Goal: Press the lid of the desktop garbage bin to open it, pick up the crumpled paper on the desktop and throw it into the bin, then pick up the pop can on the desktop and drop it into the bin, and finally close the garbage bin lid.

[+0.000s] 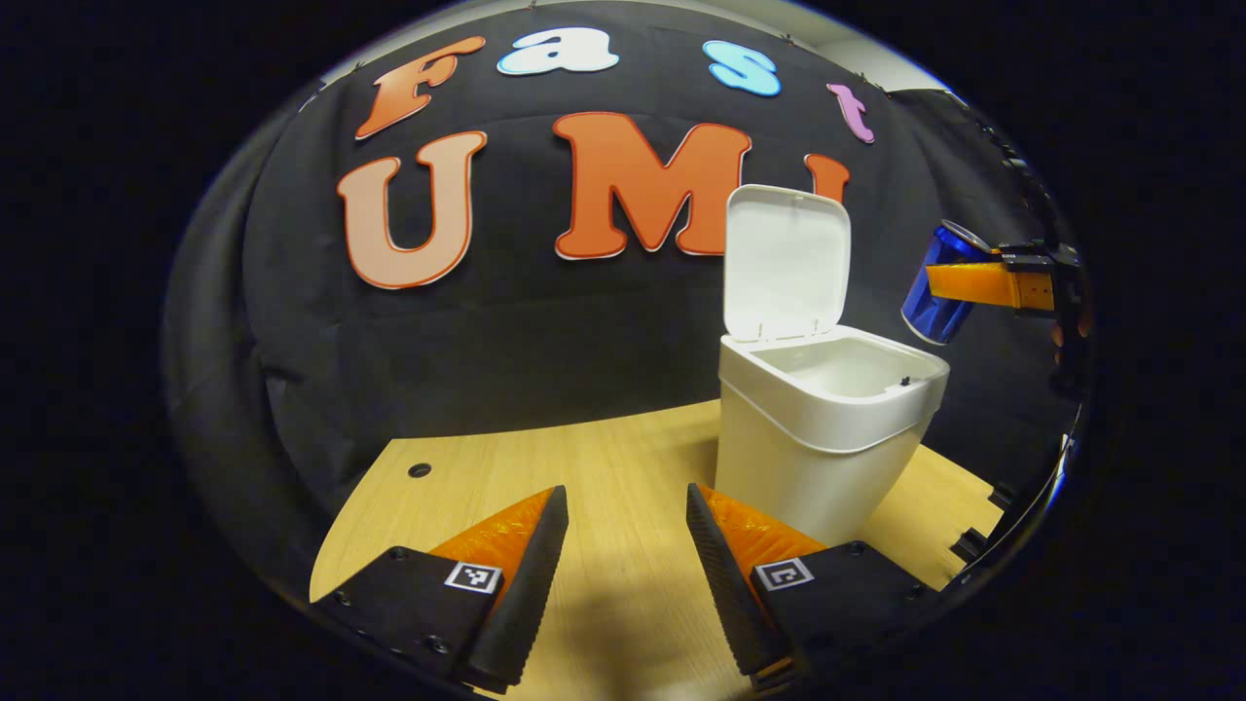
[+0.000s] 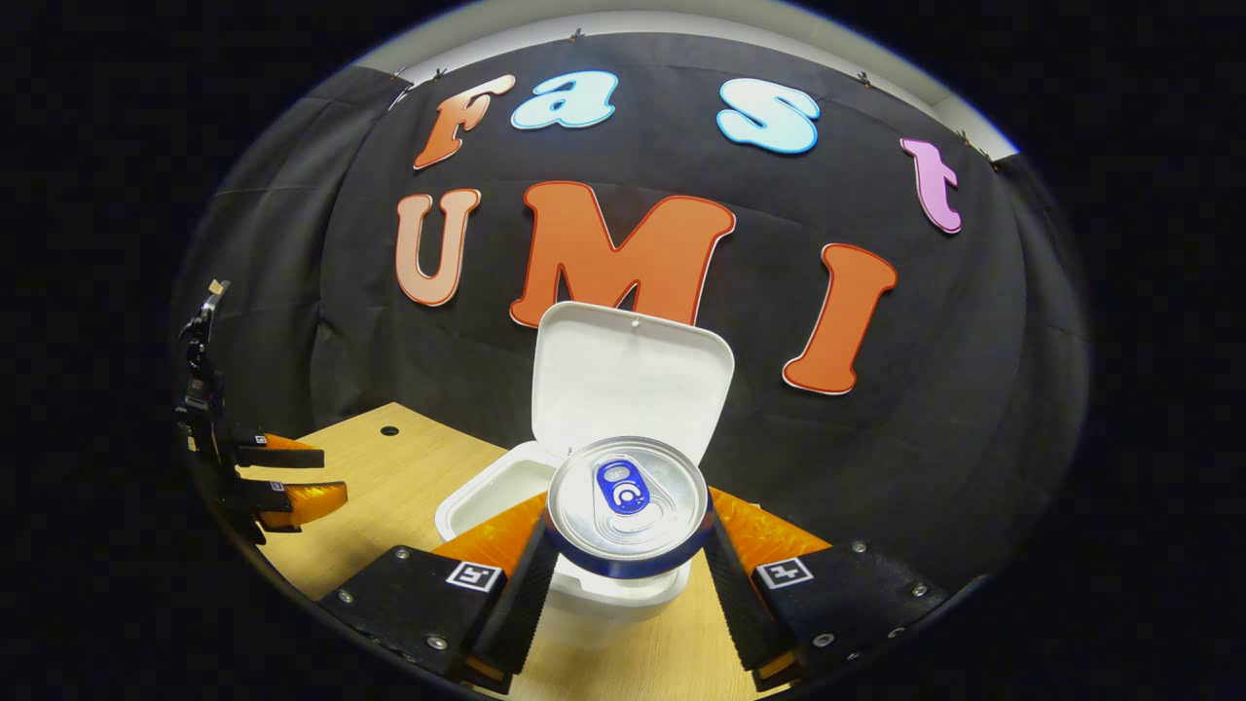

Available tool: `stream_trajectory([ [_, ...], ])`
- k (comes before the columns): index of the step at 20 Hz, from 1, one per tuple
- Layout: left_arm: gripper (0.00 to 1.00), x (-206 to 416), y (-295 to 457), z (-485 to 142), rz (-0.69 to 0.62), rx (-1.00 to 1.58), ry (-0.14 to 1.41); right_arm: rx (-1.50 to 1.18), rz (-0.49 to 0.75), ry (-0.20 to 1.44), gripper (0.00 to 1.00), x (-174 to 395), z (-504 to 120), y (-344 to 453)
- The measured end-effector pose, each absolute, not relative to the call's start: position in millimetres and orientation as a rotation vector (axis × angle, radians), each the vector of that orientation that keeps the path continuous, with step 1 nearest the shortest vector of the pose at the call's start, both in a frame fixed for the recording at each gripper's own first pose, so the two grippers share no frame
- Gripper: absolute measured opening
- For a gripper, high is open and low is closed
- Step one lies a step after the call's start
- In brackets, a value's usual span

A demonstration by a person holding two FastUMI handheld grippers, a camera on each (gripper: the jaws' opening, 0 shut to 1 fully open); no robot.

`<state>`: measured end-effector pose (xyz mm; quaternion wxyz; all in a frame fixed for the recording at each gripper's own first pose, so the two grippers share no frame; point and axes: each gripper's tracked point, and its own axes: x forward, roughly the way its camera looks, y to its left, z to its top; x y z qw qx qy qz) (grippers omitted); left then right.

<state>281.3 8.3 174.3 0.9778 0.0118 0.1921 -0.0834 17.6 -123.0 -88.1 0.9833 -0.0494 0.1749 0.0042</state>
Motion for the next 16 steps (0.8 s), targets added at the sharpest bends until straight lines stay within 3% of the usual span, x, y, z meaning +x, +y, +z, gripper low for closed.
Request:
stream_trajectory([
  [1,0.80,278,16,171,-0.146,0.022,0.396,-0.102,0.012,0.357,0.80,18,-92,-124],
  [2,0.76,277,21,169,-0.124,0.018,0.400,-0.102,0.018,0.368,0.80,20,-97,-125],
  [7,0.80,273,34,164,-0.064,0.000,0.413,-0.093,0.025,0.433,0.80,29,-123,-126],
  [8,0.76,273,34,163,-0.062,0.000,0.416,-0.097,0.027,0.444,0.80,30,-127,-126],
  [16,0.80,274,35,159,-0.056,0.004,0.423,-0.121,0.025,0.444,0.84,39,-127,-128],
])
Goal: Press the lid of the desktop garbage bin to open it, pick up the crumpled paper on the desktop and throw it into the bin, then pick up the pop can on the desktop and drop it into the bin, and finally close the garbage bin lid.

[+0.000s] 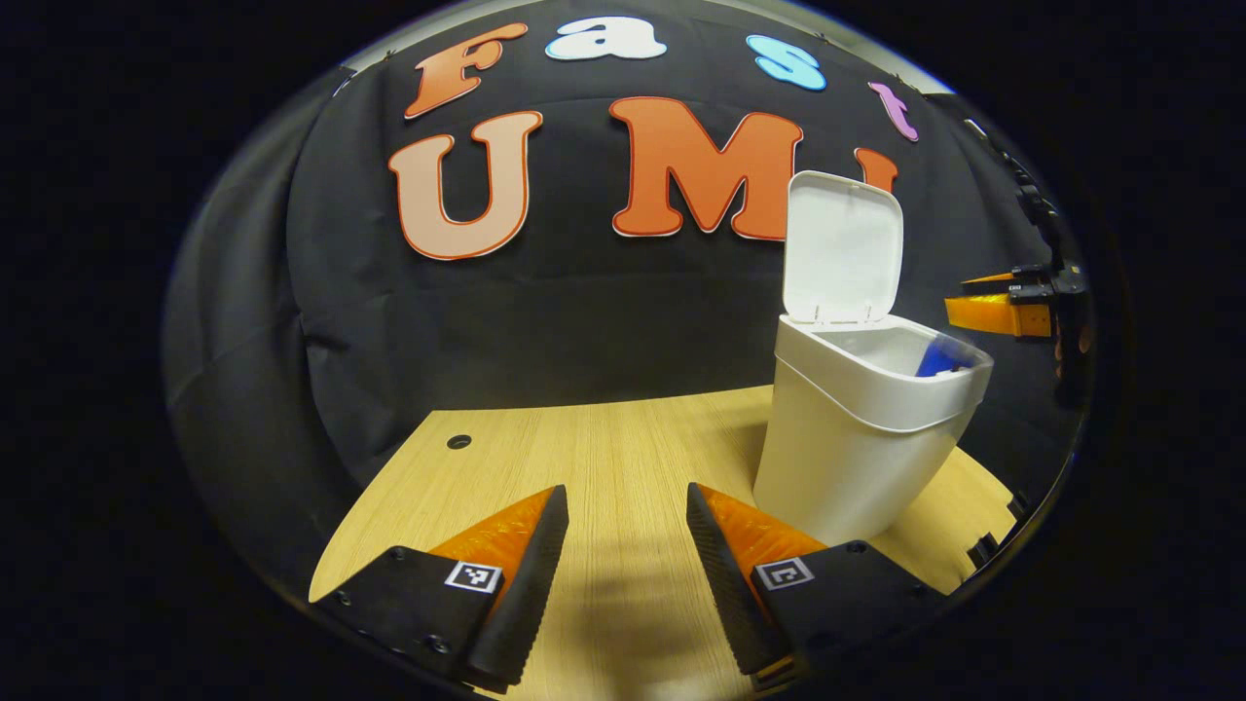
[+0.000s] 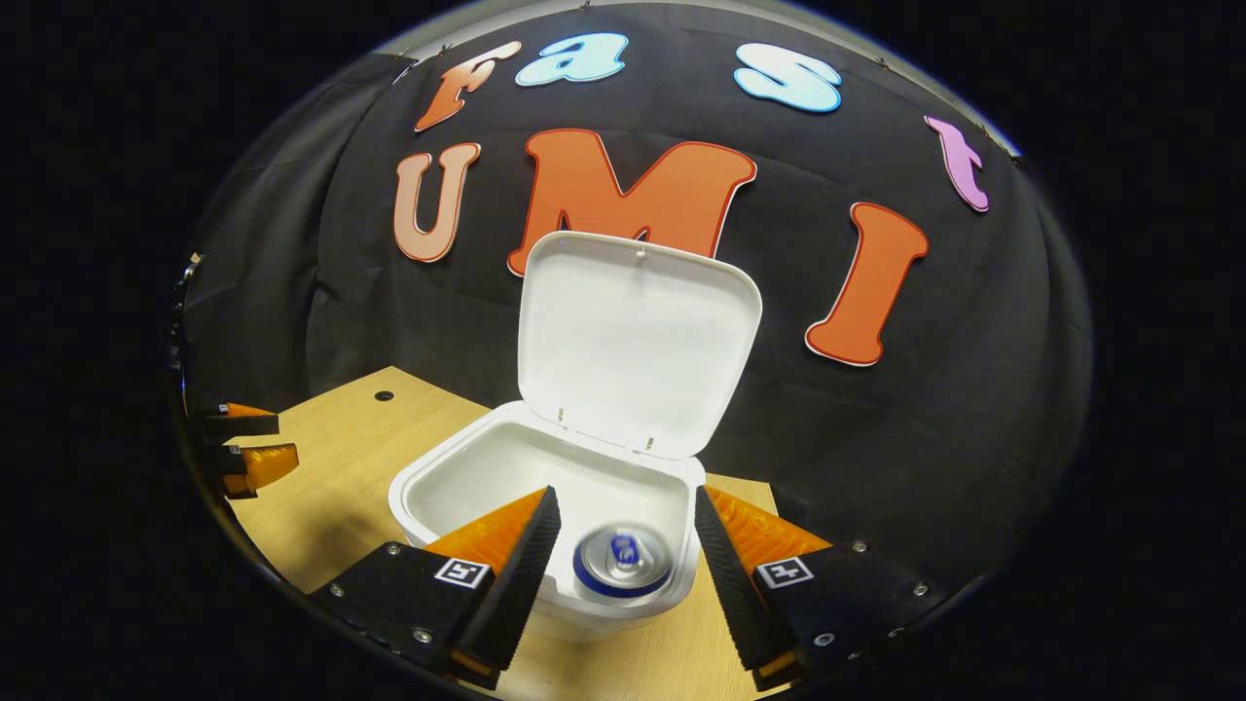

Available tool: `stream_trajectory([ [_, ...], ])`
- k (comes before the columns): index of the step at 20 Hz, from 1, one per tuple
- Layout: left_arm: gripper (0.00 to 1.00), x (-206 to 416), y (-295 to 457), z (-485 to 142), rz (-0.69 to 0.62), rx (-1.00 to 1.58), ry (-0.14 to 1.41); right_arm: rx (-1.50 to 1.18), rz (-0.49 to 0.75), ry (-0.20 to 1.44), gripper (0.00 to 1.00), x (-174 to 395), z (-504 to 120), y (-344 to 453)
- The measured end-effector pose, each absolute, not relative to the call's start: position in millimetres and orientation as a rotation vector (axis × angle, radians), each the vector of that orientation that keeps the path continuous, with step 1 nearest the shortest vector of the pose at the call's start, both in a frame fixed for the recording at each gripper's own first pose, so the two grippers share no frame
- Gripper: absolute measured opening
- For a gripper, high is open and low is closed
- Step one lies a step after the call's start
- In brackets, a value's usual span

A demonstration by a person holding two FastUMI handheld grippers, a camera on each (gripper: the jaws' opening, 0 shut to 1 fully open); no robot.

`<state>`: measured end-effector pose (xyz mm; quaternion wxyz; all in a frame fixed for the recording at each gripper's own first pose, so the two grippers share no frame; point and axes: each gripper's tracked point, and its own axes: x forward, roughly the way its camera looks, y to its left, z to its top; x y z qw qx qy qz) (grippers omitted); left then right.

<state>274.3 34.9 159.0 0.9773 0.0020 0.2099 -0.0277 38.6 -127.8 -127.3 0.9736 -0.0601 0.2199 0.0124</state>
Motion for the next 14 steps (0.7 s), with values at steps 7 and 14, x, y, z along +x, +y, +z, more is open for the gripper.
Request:
stream_trajectory([
  [7,0.80,272,50,160,-0.028,-0.005,0.411,-0.151,0.002,0.353,0.85,77,-76,-138],
  [14,0.80,263,77,157,0.034,-0.024,0.410,-0.167,-0.006,0.246,0.85,128,-13,-133],
])
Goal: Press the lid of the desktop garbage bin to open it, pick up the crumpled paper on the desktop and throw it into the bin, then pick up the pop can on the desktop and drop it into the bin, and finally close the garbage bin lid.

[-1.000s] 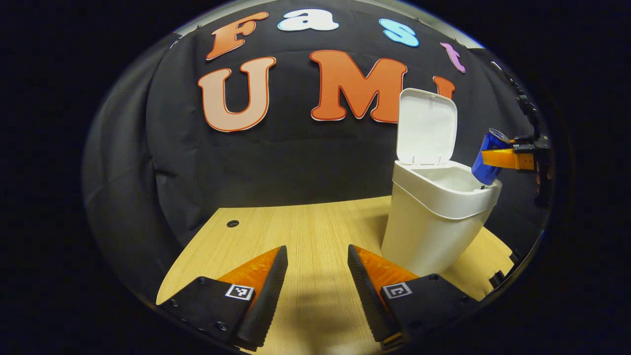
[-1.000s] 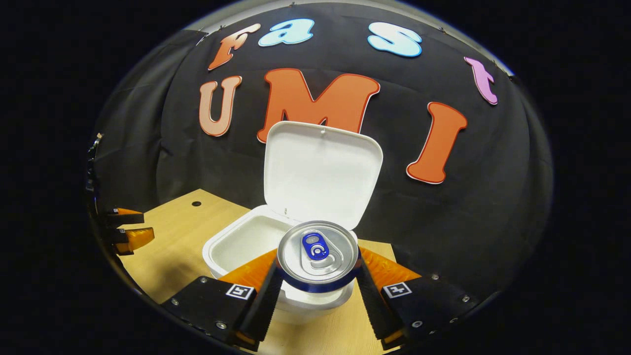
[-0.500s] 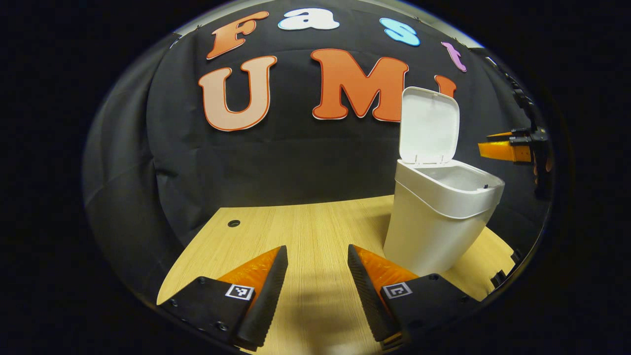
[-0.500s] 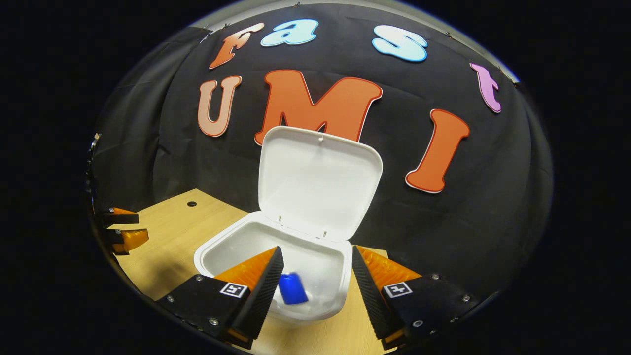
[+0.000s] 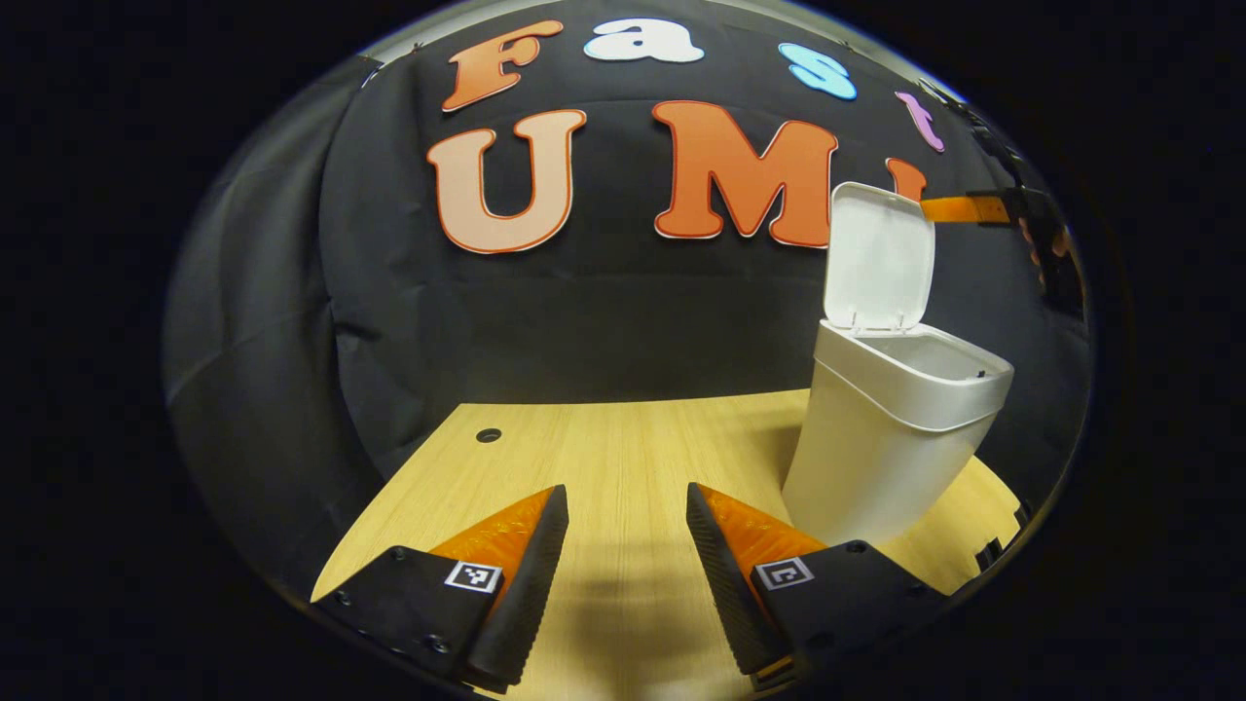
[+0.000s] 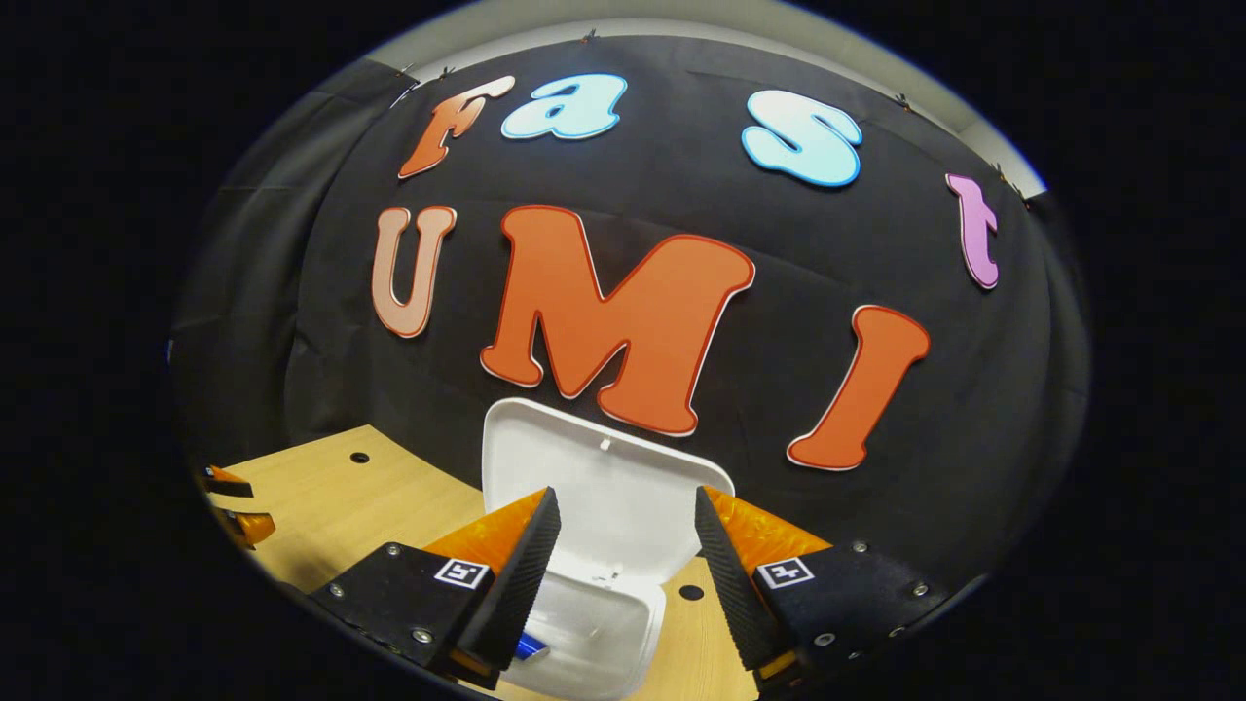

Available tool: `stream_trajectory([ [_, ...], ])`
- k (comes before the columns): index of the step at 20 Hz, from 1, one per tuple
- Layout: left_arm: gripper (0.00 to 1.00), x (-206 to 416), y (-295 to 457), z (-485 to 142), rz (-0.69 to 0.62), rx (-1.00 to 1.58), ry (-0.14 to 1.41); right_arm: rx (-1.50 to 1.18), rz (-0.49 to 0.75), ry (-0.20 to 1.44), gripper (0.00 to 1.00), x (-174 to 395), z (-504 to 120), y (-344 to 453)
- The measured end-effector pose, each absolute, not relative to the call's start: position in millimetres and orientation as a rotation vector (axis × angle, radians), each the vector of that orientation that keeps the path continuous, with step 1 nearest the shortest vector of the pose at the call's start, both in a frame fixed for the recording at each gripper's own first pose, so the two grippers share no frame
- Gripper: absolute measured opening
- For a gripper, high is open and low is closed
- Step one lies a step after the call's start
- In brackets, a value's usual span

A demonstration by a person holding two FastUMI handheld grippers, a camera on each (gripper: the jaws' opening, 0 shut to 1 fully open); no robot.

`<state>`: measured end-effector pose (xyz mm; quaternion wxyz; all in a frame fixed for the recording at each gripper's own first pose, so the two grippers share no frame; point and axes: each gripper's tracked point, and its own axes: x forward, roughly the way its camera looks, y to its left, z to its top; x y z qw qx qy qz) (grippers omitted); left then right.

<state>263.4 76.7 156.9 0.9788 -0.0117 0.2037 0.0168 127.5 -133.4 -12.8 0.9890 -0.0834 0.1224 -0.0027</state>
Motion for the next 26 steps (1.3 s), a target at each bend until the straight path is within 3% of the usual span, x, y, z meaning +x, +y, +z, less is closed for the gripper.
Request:
stream_trajectory([
  [7,0.80,257,105,155,0.104,-0.046,0.403,-0.163,-0.026,0.201,0.85,173,22,-134],
  [12,0.80,252,125,154,0.143,-0.056,0.401,-0.138,-0.037,0.276,0.84,192,3,-132],
  [18,0.80,251,135,148,0.135,-0.059,0.407,-0.090,-0.022,0.305,0.84,169,-3,-118],
  [20,0.75,253,135,146,0.115,-0.051,0.411,-0.080,-0.014,0.326,0.84,156,-7,-112],
  [22,0.83,257,135,145,0.097,-0.046,0.409,-0.077,-0.016,0.354,0.84,143,-13,-108],
  [26,0.75,258,128,146,0.060,-0.052,0.403,-0.068,0.008,0.419,0.84,118,-38,-92],
])
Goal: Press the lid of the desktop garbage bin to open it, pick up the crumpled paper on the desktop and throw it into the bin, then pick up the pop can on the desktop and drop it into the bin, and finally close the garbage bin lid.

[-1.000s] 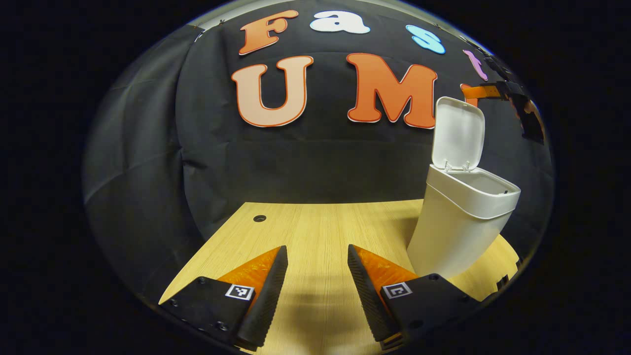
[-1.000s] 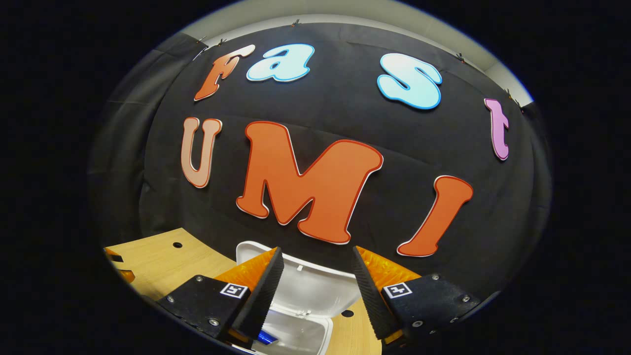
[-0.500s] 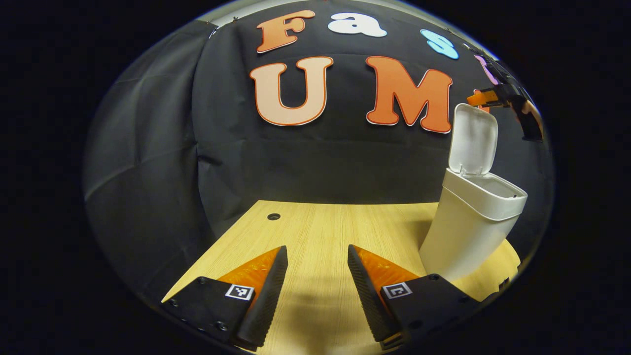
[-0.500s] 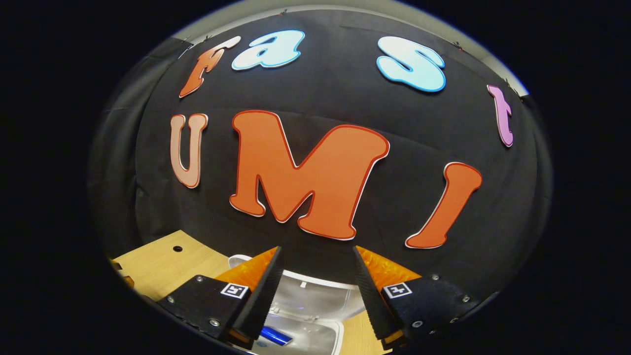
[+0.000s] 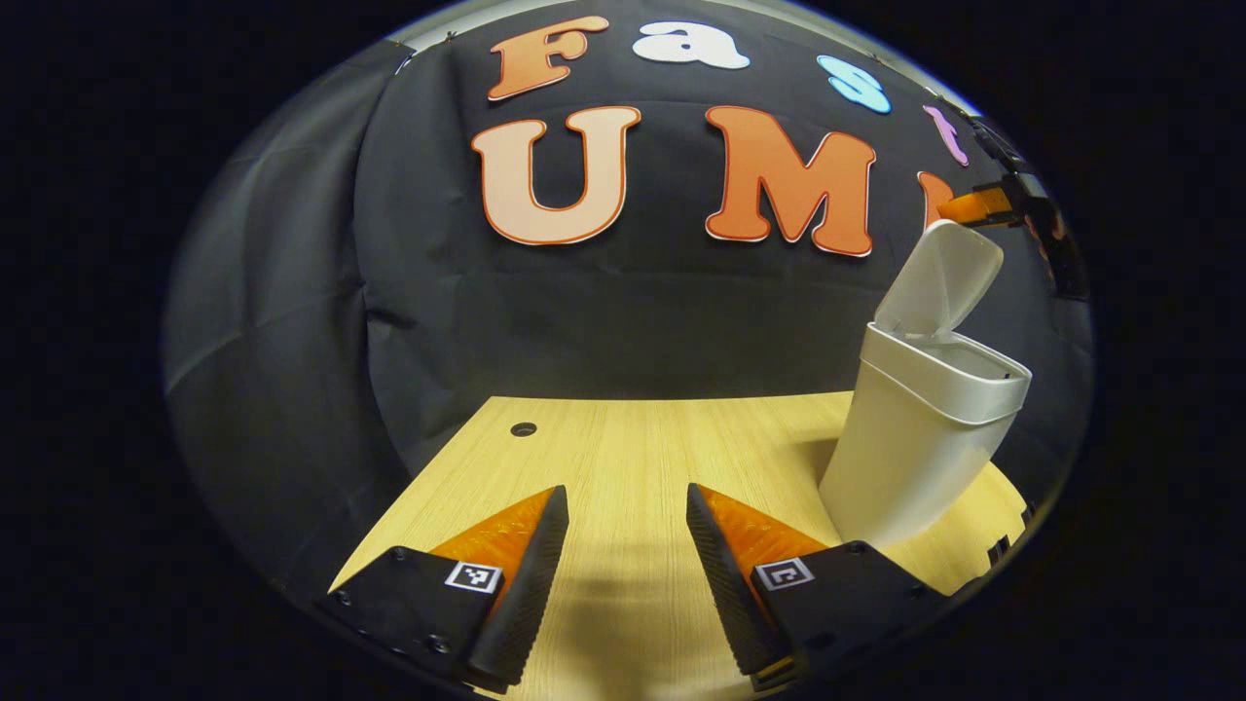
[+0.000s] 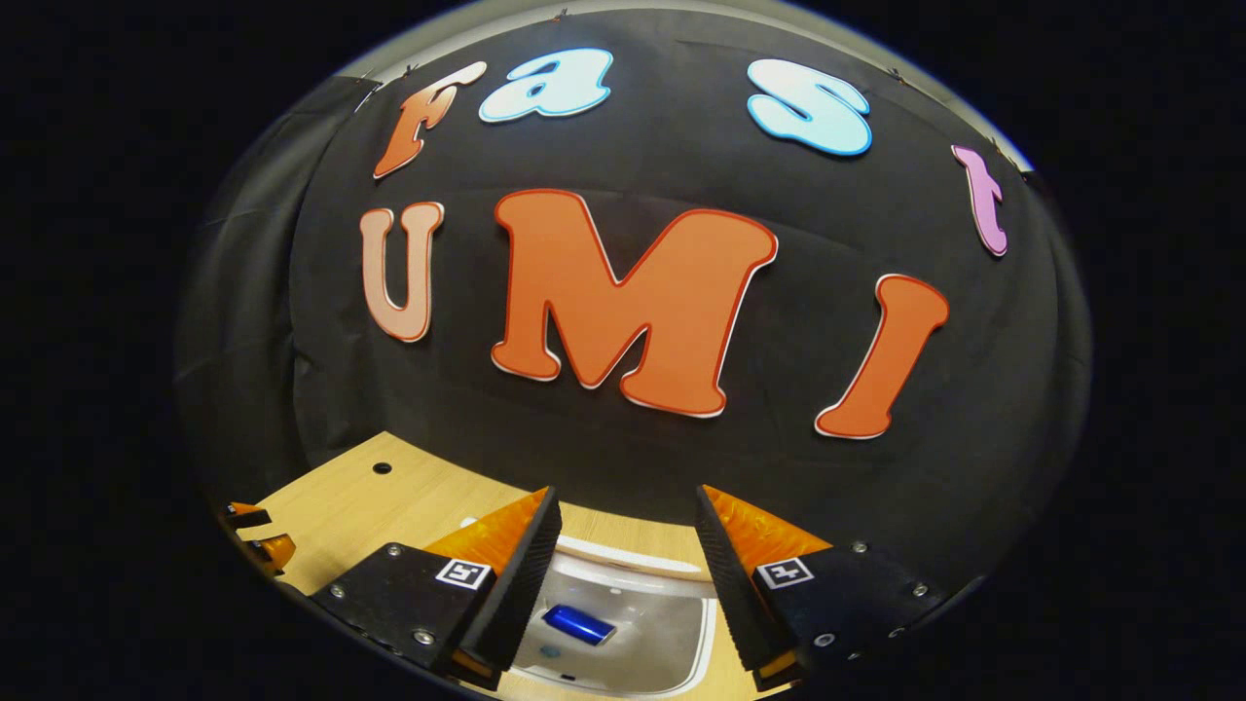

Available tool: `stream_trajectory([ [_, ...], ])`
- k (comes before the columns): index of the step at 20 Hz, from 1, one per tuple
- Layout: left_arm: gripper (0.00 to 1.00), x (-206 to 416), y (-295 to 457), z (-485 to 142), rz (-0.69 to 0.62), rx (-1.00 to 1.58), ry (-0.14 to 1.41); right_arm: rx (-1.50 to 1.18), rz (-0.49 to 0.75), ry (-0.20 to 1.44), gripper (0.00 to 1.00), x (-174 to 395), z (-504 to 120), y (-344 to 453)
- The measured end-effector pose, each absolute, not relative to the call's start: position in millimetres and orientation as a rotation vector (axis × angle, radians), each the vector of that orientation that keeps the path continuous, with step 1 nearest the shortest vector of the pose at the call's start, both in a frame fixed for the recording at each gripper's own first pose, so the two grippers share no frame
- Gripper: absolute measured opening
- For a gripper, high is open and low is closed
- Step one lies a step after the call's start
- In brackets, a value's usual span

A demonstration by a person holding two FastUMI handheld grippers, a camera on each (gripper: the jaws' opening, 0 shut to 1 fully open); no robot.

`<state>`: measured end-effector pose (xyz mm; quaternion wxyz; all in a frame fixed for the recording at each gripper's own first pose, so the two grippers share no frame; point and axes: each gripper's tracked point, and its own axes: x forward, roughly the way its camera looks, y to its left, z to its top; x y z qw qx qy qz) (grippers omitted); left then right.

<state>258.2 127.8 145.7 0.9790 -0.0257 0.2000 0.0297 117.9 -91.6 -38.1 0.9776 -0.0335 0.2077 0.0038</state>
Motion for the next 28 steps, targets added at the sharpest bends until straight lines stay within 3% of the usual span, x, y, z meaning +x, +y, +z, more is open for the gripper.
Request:
stream_trajectory([
  [2,0.80,259,125,144,0.044,-0.050,0.405,-0.063,0.011,0.434,0.84,110,-45,-85],
  [3,0.75,260,124,144,0.039,-0.047,0.404,-0.058,0.009,0.439,0.84,104,-49,-82],
  [4,0.80,260,123,145,0.035,-0.047,0.404,-0.051,0.012,0.443,0.85,99,-52,-79],
  [6,0.75,258,121,146,0.028,-0.054,0.400,-0.044,0.015,0.454,0.85,89,-60,-73],
  [8,0.80,257,120,144,0.024,-0.053,0.402,-0.041,0.012,0.480,0.84,78,-74,-69],
  [22,0.80,259,94,143,-0.032,-0.050,0.426,0.080,-0.004,0.647,0.85,26,-153,-61],
  [28,0.80,264,92,144,-0.047,-0.029,0.434,0.117,-0.014,0.630,0.72,18,-158,-57],
])
